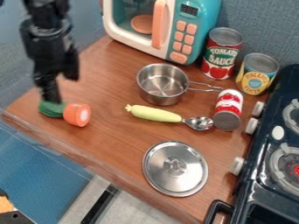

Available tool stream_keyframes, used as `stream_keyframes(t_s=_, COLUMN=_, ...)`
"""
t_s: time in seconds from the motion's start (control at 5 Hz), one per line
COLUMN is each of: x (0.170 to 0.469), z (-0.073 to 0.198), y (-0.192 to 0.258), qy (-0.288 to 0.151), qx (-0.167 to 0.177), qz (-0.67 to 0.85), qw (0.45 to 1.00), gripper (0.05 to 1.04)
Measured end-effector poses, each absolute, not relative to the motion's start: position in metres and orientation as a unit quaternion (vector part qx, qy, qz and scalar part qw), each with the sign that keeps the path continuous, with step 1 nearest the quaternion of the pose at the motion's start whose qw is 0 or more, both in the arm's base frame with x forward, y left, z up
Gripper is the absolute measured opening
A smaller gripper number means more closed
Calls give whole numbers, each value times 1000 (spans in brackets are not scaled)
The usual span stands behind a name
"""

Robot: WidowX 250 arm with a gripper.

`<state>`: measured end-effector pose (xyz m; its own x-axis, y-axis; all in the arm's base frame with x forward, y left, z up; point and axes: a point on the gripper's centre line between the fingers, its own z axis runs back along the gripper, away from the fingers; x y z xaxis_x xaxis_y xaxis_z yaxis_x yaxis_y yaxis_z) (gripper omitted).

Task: Take the carrot and place it to the upper left of the table

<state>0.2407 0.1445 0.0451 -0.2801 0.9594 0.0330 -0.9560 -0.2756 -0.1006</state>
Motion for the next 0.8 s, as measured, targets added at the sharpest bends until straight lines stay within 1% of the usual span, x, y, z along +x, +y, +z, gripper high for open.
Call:
stream_keyframes(t_s=0.2, x=231, z=33, y=142, qy=-31, qx=-12, qz=771, qw=636, gripper=1001)
stream_keyframes(t_s=0.4, x=229, z=23, y=143, qy=-26, qx=-20, qz=759, qw=650, gripper=1001)
stream_keyframes(t_s=0.6, x=232, z=15, y=140, qy=-27, qx=-19, qz=747, qw=664, gripper=1001)
stream_keyframes(t_s=0.8, x=239, z=15, y=132, qy=-31, qx=-29, qz=745, qw=665, gripper=1001)
